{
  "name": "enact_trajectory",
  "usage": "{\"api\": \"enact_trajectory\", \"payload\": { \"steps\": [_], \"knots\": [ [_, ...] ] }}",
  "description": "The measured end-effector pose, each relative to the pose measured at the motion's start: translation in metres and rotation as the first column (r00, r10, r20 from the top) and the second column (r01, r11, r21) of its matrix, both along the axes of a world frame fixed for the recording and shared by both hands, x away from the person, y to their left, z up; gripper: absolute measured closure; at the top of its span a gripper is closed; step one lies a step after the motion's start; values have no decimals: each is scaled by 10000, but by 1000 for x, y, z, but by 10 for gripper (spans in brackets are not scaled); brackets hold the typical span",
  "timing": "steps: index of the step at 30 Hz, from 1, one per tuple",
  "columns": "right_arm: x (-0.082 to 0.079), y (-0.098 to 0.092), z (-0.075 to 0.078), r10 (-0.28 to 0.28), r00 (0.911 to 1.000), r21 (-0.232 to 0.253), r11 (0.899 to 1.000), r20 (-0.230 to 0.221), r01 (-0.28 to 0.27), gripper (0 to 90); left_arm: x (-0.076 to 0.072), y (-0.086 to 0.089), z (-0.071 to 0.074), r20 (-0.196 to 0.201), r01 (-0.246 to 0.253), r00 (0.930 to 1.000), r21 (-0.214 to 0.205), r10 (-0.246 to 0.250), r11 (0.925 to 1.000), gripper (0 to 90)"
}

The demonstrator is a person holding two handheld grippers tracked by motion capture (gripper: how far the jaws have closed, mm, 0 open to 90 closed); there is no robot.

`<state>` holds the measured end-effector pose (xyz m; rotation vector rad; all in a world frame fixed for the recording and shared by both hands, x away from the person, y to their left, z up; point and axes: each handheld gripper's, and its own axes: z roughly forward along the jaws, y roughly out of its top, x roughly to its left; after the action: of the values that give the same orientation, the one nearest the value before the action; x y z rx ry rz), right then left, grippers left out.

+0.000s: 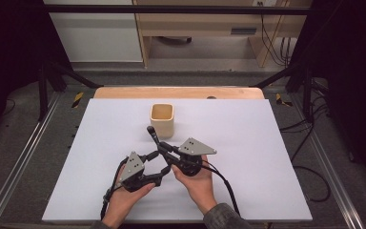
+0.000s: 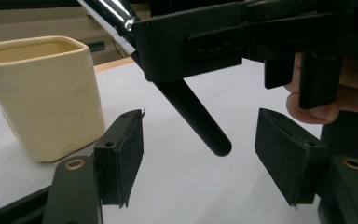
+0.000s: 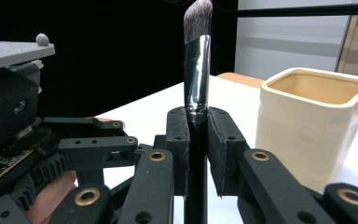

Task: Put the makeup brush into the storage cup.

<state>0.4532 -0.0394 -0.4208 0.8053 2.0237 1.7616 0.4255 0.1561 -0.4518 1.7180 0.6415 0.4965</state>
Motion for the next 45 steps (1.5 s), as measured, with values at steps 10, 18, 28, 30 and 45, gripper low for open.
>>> {"api": "enact_trajectory", "payload": {
  "steps": [10,18,28,30,45],
  "knots": [
    [-1,3,-2,142,9998,4,9999,-121,-142,792,0,0,0,-3,-127,9999,56,127,9999,368],
    [-2,6,-3,205,9997,-58,9998,-149,-206,792,0,1,1,47,-167,9999,134,166,9998,426],
    [-3,7,-3,255,9992,-99,9996,-310,-258,792,-1,1,2,89,-151,9998,212,149,9997,507],
    [-3,7,-3,229,9992,-101,9997,-316,-232,792,-1,1,2,108,-167,9998,229,165,9996,537],
    [-2,7,-4,273,9987,-47,9996,-425,-275,792,0,4,2,-26,-259,9997,101,259,9996,605]
  ]
}}
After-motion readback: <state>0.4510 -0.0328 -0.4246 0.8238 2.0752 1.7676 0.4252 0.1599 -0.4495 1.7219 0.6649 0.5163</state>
